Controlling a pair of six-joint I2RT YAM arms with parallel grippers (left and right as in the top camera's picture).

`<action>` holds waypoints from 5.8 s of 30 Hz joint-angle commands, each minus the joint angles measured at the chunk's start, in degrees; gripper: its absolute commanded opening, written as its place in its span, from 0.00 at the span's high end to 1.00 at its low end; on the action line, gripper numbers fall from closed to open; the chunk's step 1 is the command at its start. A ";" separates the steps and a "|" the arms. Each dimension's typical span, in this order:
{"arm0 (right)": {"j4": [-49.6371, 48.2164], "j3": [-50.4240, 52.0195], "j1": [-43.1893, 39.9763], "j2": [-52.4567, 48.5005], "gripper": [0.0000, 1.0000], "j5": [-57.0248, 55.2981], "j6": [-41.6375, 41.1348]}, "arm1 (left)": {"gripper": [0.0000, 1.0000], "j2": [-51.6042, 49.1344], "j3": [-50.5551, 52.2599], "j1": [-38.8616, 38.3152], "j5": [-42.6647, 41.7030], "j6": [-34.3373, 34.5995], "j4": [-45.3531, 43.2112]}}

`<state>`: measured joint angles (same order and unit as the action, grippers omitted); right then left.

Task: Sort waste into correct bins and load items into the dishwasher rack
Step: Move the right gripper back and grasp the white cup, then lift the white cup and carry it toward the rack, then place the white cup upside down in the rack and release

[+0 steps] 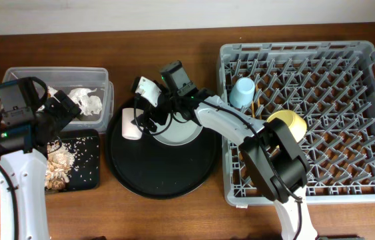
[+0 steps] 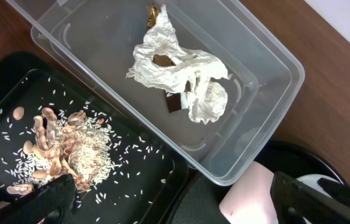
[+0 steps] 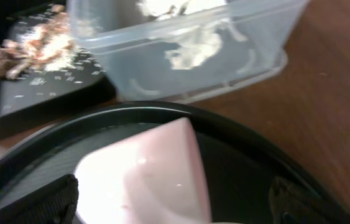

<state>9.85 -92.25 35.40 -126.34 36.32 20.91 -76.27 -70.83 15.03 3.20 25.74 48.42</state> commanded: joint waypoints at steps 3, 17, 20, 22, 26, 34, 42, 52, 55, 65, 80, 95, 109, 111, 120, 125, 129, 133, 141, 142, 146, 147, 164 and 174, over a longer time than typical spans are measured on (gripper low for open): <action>2.64 -0.55 -0.11 -0.79 0.02 4.63 0.11 | 0.01 0.63 -0.52 0.20 -0.26 -0.33 -0.11; 0.83 -0.55 2.12 -2.86 0.02 3.98 0.11 | 0.01 0.63 -0.52 0.20 -0.26 -0.33 -0.11; 1.20 -0.55 2.51 -3.48 0.02 4.00 0.09 | 0.01 0.63 -0.52 0.20 -0.26 -0.33 -0.11; 2.01 -0.55 2.51 -3.48 0.00 4.50 0.07 | 0.01 0.63 -0.52 0.20 -0.26 -0.33 -0.11; 5.73 -0.57 2.43 -3.10 0.16 9.77 -0.37 | 0.01 0.63 -0.52 0.20 -0.26 -0.33 -0.11; 16.17 -0.57 2.51 -0.22 0.34 13.05 -0.42 | 0.01 0.63 -0.52 0.20 -0.26 -0.33 -0.11; 12.57 -0.57 2.64 -0.35 0.40 13.00 -0.37 | 0.01 0.63 -0.52 0.20 -0.26 -0.33 -0.11; 8.24 -0.57 2.95 -0.35 0.44 12.98 -0.35 | 0.01 0.63 -0.52 0.20 -0.26 -0.33 -0.11; 8.13 -0.57 3.34 -0.37 0.49 12.96 -0.33 | 0.01 0.63 -0.52 0.20 -0.26 -0.33 -0.11; 6.32 -0.57 4.13 -0.50 0.50 10.99 -0.33 | 0.01 0.63 -0.52 0.20 -0.26 -0.33 -0.11; 2.54 -0.90 3.08 -0.44 0.82 19.21 -5.46 | 0.01 0.63 -0.52 0.20 -0.26 -0.33 -0.11; 13.97 -2.29 2.05 2.19 0.96 20.31 -12.31 | 0.01 0.63 -0.52 0.20 -0.26 -0.33 -0.11; 58.55 -3.67 -20.22 21.94 0.96 25.59 -2.49 | 0.01 0.63 -0.52 0.20 -0.26 -0.33 -0.11; 59.41 -0.76 -25.18 21.94 0.96 31.26 0.79 | 0.01 0.63 -0.52 0.20 -0.26 -0.33 -0.11; 52.61 20.24 -40.50 21.94 0.96 48.15 12.52 | 0.01 0.63 -0.52 0.20 -0.26 -0.33 -0.11; 46.10 25.64 -44.52 21.70 0.96 46.84 12.57 | 0.01 0.63 -0.52 0.20 -0.26 -0.33 -0.11; 43.45 26.40 -44.41 21.66 0.96 41.55 12.52 | 0.01 0.63 -0.52 0.20 -0.26 -0.33 -0.11; 42.86 26.40 -44.41 21.62 0.96 38.84 12.52 | 0.01 0.63 -0.52 0.20 -0.26 -0.33 -0.11; 42.12 26.82 -44.35 21.40 0.96 42.93 12.55 | 0.01 0.63 -0.52 0.20 -0.26 -0.33 -0.11; 42.01 27.12 -44.35 21.38 0.96 42.73 12.55 | 0.01 0.63 -0.52 0.20 -0.26 -0.33 -0.11; 40.19 28.35 -43.91 21.18 0.96 43.21 12.44 | 0.01 0.63 -0.52 0.20 -0.24 -0.33 -0.11; 39.65 28.35 -43.52 21.14 0.96 43.19 12.00 | 0.01 0.63 -0.52 0.20 -0.26 -0.33 -0.11; 38.91 28.28 -44.06 21.24 0.78 25.79 3.63 | 0.01 0.63 -0.52 0.20 -0.24 -0.33 -0.11; 47.43 23.93 -45.55 27.71 0.64 18.75 3.58 | 0.01 0.63 -0.52 0.20 -0.26 -0.33 -0.11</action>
<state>55.72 -65.06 -9.56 -103.33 60.49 24.16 -76.27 -70.83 15.03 3.20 25.74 48.42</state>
